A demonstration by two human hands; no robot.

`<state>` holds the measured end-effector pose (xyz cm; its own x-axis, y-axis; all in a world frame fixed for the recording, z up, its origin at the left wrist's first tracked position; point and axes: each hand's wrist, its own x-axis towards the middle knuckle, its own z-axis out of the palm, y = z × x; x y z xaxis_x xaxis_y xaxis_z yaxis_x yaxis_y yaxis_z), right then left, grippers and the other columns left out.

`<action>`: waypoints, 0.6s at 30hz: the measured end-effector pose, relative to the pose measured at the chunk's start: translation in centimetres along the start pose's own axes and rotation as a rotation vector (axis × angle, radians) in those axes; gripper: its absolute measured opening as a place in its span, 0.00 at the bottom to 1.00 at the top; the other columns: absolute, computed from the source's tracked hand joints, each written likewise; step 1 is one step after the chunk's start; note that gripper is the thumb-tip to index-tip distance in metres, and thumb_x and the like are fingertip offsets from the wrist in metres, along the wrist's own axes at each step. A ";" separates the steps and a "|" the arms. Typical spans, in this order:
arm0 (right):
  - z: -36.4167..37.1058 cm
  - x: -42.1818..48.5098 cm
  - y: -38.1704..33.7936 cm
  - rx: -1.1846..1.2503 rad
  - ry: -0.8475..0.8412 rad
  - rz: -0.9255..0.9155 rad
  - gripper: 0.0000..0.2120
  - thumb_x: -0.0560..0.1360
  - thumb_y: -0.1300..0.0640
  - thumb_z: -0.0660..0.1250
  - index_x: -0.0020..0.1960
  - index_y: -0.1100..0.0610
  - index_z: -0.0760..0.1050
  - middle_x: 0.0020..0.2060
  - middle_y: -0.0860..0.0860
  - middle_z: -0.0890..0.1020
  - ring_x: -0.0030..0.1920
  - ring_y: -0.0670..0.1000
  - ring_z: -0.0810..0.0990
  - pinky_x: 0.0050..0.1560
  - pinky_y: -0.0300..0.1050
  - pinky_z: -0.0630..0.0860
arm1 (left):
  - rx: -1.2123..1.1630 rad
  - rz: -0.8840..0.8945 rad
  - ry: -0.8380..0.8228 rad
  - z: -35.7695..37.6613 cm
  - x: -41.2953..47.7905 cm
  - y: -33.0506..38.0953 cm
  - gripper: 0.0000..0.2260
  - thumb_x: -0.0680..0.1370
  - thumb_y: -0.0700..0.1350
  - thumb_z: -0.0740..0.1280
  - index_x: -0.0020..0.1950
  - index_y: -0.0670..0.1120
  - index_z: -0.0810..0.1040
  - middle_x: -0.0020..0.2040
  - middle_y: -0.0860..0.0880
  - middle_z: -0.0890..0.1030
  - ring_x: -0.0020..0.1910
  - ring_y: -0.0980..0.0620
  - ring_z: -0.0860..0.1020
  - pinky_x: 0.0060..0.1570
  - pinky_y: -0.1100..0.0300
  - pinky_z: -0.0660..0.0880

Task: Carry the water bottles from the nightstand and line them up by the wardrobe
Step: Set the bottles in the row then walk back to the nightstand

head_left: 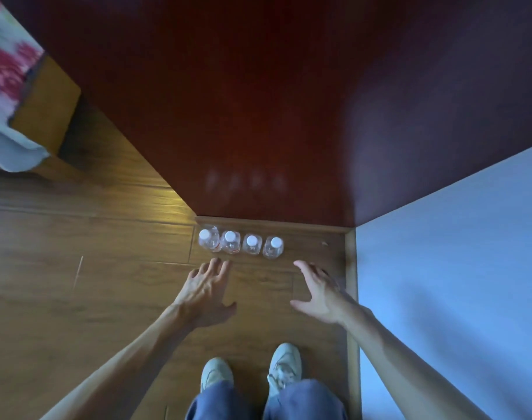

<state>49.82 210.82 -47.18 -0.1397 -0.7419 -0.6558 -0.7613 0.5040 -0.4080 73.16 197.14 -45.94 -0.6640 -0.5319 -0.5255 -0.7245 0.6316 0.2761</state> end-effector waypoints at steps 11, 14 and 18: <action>-9.7 -14.8 -7.6 -0.056 0.023 -0.024 0.38 0.75 0.42 0.68 0.77 0.50 0.51 0.74 0.52 0.64 0.73 0.57 0.66 0.69 0.53 0.69 | 0.033 -0.056 -0.009 -11.8 -12.3 6.6 0.39 0.71 0.62 0.66 0.76 0.47 0.58 0.71 0.48 0.66 0.71 0.45 0.66 0.67 0.49 0.66; -11.7 -18.2 -8.5 -0.064 0.040 -0.026 0.39 0.75 0.43 0.68 0.78 0.52 0.52 0.74 0.53 0.64 0.72 0.57 0.67 0.67 0.54 0.70 | 0.043 -0.071 -0.004 -14.4 -14.4 8.2 0.39 0.70 0.61 0.67 0.75 0.46 0.59 0.70 0.46 0.68 0.70 0.44 0.67 0.66 0.48 0.67; -13.3 -22.6 -9.0 -0.071 0.048 -0.040 0.38 0.75 0.43 0.68 0.78 0.52 0.53 0.75 0.54 0.64 0.72 0.58 0.67 0.66 0.54 0.70 | 0.066 -0.099 -0.006 -16.9 -17.6 10.0 0.40 0.70 0.62 0.69 0.75 0.45 0.60 0.69 0.44 0.69 0.68 0.42 0.69 0.64 0.46 0.68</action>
<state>51.41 217.17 -20.24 -0.1373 -0.7820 -0.6080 -0.8099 0.4420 -0.3857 74.48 203.23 -20.34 -0.5886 -0.5900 -0.5526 -0.7725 0.6120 0.1694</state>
